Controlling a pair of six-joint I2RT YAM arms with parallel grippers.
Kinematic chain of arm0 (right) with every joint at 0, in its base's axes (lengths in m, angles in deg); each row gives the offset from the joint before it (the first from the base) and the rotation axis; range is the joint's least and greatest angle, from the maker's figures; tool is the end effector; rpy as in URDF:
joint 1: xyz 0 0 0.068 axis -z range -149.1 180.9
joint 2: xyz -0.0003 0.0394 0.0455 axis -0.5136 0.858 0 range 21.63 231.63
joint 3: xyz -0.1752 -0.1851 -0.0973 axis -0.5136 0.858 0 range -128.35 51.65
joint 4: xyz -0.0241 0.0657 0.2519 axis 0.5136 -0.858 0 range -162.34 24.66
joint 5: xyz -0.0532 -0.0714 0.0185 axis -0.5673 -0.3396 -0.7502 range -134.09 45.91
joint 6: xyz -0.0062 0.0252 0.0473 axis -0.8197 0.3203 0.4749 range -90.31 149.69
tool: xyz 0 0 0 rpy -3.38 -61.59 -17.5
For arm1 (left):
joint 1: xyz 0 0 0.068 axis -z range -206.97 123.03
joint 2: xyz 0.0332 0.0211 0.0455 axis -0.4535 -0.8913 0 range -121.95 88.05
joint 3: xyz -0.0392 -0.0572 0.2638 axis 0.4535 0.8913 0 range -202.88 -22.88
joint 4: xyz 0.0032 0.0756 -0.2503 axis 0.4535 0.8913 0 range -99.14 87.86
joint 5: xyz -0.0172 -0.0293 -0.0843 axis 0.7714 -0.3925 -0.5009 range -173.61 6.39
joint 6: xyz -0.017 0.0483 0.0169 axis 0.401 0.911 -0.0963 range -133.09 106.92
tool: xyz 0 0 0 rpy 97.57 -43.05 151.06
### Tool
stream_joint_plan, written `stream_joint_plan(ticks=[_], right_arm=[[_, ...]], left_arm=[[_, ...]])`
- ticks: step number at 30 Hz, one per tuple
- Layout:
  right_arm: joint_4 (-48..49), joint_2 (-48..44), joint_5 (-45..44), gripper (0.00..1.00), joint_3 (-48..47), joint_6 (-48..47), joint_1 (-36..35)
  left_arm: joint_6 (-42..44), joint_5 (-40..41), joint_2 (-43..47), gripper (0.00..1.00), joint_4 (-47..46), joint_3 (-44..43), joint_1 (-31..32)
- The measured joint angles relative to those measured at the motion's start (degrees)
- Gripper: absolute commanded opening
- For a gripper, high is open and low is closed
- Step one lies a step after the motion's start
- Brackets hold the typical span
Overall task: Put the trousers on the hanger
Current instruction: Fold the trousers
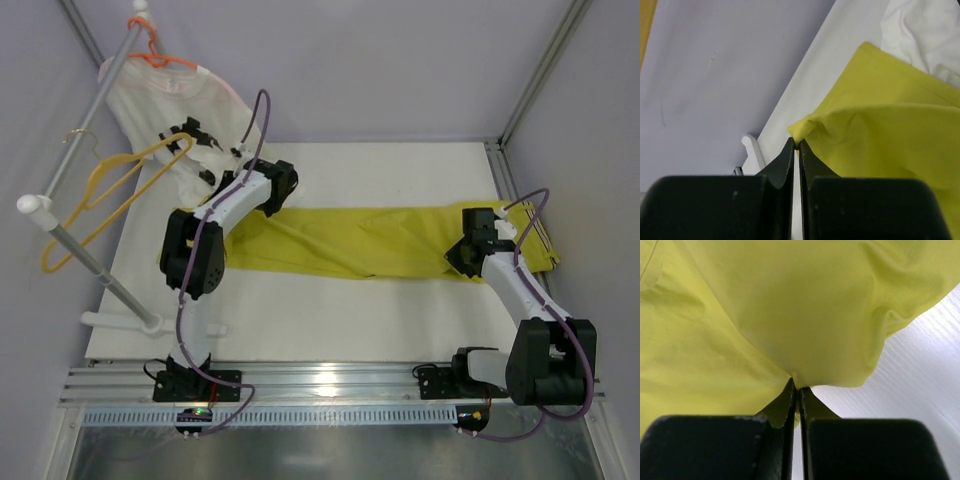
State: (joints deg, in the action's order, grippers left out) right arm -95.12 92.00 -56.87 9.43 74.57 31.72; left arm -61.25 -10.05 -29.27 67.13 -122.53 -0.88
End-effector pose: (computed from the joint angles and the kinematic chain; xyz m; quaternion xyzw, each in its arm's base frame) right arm 0.2332 -0.0112 0.2073 0.3992 0.8683 0.0038 0.2944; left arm 0.3626 -0.1395 0.2470 -0.1331 0.7896 0.4937 0.3393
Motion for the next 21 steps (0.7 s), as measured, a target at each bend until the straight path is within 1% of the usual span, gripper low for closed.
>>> stream_joint_plan(ticks=[2, 5, 8, 10, 11, 14, 17, 18, 21], right_arm=[[0.17, -0.15, 0.28, 0.04, 0.09, 0.00, 0.02], [0.28, -0.66, 0.55, 0.04, 0.13, -0.04, 0.04], [0.42, -0.79, 0.85, 0.04, 0.13, -0.15, 0.04], [0.48, -0.79, 1.16, 0.04, 0.13, -0.20, 0.04], [0.59, -0.79, 1.33, 0.04, 0.13, -0.20, 0.04], [0.68, -0.81, 1.57, 0.04, 0.13, -0.24, 0.04], [0.76, -0.92, 1.84, 0.04, 0.13, -0.24, 0.04], [0.83, -1.01, 1.97, 0.04, 0.13, -0.24, 0.04], [1.07, -1.03, 2.38, 0.04, 0.13, -0.24, 0.04]], left_arm=[[-0.83, 2.56, -3.02, 0.01, -0.09, -1.70, -0.57], [-1.55, 4.42, -5.35, 0.01, 0.33, -1.81, -2.40], [-1.86, 5.38, -6.99, 0.04, 0.70, -3.02, -5.51], [-1.81, 5.51, -7.93, 0.11, 0.94, -4.90, -7.39], [-1.70, 5.55, -8.28, 0.24, 0.94, -5.99, -8.15], [-0.70, 5.70, -9.09, 0.48, 1.36, -10.99, -9.75], [1.29, 5.84, -9.22, 0.57, 1.16, -16.26, -9.55], [2.03, 5.73, -9.16, 0.57, 1.14, -17.35, -9.31], [4.76, 3.96, -8.46, 0.62, 0.85, -17.62, -7.93]])
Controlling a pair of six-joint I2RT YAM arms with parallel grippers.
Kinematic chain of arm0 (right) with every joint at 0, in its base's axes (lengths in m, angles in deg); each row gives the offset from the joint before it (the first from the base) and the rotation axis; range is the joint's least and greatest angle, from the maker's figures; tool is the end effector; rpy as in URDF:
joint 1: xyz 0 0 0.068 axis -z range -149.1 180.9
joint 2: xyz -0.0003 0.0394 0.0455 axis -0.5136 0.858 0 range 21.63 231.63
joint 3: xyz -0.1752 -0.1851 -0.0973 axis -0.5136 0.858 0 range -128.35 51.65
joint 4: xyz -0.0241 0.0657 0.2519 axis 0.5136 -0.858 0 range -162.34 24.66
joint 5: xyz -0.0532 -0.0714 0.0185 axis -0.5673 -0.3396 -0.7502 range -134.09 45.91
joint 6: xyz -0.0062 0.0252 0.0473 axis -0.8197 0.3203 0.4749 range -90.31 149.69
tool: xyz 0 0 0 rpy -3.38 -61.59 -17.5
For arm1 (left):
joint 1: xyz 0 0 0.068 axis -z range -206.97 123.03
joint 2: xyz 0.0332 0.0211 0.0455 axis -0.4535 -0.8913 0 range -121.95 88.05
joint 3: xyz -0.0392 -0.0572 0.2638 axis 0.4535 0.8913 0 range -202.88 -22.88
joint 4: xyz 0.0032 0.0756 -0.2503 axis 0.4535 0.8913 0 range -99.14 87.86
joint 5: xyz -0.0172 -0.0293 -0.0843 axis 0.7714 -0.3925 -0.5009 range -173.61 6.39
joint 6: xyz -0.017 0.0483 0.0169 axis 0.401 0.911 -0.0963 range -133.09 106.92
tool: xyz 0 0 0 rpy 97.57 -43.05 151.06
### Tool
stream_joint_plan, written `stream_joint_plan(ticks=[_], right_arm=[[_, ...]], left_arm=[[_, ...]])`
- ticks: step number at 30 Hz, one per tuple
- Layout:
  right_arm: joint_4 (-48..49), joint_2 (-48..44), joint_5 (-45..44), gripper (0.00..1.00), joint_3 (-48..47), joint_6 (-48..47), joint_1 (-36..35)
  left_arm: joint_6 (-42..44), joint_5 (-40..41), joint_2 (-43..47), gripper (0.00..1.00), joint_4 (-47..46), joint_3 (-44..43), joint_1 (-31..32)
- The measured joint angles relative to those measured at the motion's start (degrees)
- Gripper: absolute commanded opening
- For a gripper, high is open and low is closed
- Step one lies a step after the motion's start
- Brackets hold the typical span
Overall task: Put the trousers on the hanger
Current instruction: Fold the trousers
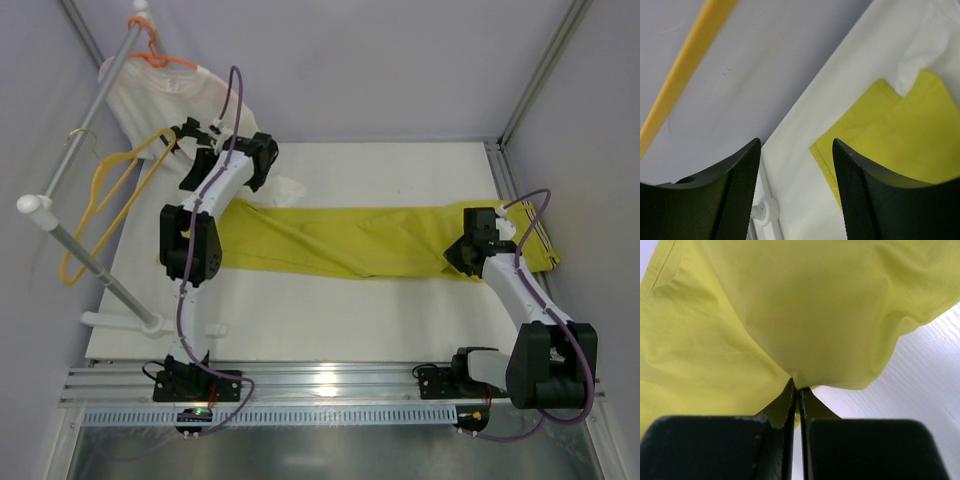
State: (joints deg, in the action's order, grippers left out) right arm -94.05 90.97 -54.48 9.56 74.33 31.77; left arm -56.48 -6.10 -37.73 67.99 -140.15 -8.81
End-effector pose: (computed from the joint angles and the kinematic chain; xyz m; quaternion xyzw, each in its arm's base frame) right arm 0.2330 -0.0100 0.2113 0.3927 0.8680 0.0283 0.3026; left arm 0.4210 -0.1015 0.2694 -0.1935 0.7552 0.5222 0.3456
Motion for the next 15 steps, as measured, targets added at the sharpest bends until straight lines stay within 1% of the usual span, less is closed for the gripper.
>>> stream_joint_plan(ticks=[2, 4, 8, 12, 15], right_arm=[[0.04, 0.00, 0.24, 0.04, 0.00, 0.00, 0.00], [0.07, 0.00, 0.33, 0.04, 0.00, -0.15, 0.00], [0.37, 0.00, 0.63, 0.04, 0.00, -0.63, 0.00], [0.44, 0.00, 0.92, 0.04, 0.00, -1.09, 0.00], [0.48, 0.00, 1.22, 0.04, 0.00, -1.27, 0.00]], left_arm=[[2.43, -3.78, 1.86, 0.65, -0.83, 3.43, 1.55], [5.33, -9.14, 5.11, 0.65, -2.56, 9.07, 3.43], [8.74, -28.22, 15.78, 0.65, -11.04, 22.88, 6.19], [8.39, -43.60, 27.23, 0.66, -19.45, 34.53, 4.76], [6.86, -52.48, 30.82, 0.65, -25.20, 40.54, 0.87]])
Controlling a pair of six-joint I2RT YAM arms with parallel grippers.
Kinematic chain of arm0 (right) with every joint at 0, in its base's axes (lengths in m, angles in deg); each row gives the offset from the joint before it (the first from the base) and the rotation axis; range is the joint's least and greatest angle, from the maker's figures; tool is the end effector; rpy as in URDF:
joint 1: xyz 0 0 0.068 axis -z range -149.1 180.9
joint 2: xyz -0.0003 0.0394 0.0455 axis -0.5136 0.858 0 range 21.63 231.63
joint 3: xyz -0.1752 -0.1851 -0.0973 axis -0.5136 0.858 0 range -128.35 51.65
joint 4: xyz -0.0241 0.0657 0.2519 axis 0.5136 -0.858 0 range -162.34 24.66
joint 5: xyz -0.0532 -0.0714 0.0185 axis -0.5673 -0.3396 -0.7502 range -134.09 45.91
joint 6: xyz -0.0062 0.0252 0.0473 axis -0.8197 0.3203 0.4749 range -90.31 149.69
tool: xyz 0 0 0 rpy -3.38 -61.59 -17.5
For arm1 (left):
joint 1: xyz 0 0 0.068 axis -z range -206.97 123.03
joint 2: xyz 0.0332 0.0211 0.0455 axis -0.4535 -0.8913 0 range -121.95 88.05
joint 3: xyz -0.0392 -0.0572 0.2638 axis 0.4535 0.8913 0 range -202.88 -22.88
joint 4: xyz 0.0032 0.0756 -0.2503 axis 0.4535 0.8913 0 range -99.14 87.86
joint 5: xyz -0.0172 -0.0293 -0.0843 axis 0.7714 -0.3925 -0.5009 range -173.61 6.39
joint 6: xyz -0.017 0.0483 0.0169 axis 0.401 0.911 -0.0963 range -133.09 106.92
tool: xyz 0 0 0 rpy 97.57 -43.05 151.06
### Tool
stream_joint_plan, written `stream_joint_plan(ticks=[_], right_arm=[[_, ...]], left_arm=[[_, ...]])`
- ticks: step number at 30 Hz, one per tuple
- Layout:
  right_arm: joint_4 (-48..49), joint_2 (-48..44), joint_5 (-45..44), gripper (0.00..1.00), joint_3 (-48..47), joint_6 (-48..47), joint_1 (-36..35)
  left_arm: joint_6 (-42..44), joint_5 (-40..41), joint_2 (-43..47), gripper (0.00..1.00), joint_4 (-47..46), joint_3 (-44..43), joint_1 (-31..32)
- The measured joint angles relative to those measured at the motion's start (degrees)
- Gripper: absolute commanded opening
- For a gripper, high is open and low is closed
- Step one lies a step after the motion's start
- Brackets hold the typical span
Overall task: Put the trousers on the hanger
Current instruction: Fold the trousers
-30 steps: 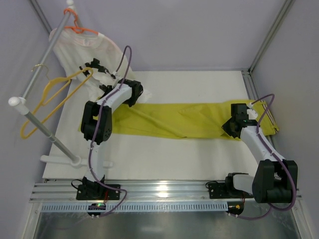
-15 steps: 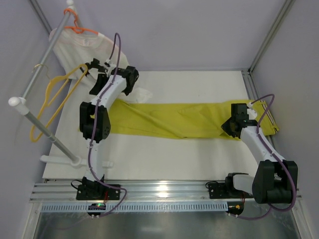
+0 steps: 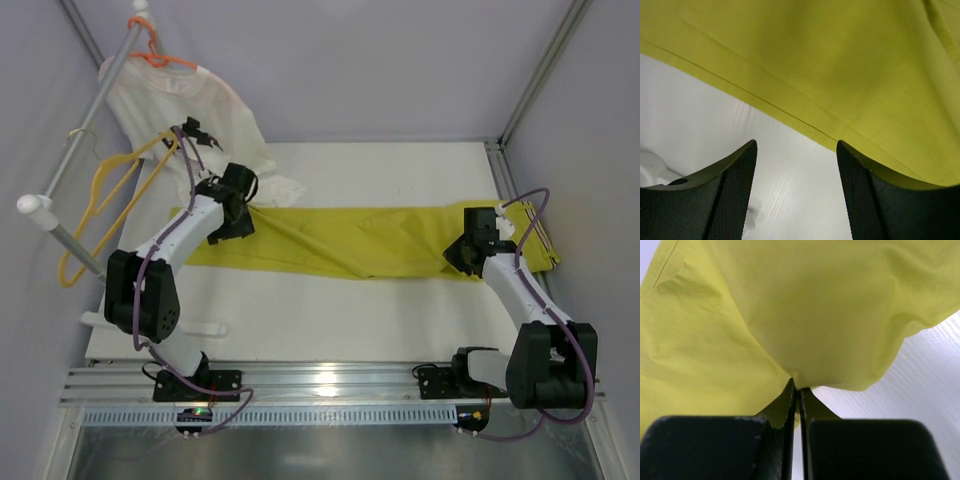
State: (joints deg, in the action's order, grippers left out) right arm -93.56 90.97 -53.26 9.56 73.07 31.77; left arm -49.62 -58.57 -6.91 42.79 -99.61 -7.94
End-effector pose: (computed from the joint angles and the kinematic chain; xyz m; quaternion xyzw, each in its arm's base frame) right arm 0.2339 -0.0092 0.2117 0.3804 0.8729 0.0361 0.3033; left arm 0.3172 -0.0934 0.2570 -0.1833 0.9447 0.1105 0.2484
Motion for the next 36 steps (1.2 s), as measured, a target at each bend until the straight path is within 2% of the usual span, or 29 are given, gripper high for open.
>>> stream_joint_plan(ticks=[5, 10, 15, 17, 19, 21, 31, 36], right_arm=[[0.15, -0.02, 0.48, 0.04, 0.00, -0.09, 0.02], [1.44, -1.09, 1.09, 0.04, 1.36, -0.22, 0.02], [2.34, -1.16, 1.77, 0.04, 2.27, -0.44, 0.02], [2.67, -1.16, 1.92, 0.04, 2.40, -0.66, 0.02], [2.91, -1.16, 2.01, 0.04, 2.51, -0.85, 0.02], [2.97, -1.16, 2.14, 0.04, 2.51, -1.01, 0.02], [3.89, -1.16, 3.26, 0.04, 2.75, -1.25, 0.02], [4.63, -1.16, 3.43, 0.04, 3.30, -1.42, 0.02]], left_arm=[[-2.84, -8.44, -0.33, 0.67, -7.50, 9.09, -8.46], [-6.67, -8.74, -0.39, 0.66, -10.91, 10.27, -11.78], [-11.89, -7.87, -0.46, 0.51, -14.01, 10.19, -11.72], [-14.45, -7.26, -0.90, 0.40, -14.03, 9.62, -11.91], [-17.20, -6.36, -1.99, 0.38, -13.99, 8.66, -12.33], [-18.80, -5.40, -2.82, 0.38, -13.99, 8.28, -12.83], [-23.54, -2.23, -6.95, 0.52, -13.75, 8.39, -17.22], [-24.55, -2.12, -7.23, 0.53, -15.21, 9.60, -18.64]])
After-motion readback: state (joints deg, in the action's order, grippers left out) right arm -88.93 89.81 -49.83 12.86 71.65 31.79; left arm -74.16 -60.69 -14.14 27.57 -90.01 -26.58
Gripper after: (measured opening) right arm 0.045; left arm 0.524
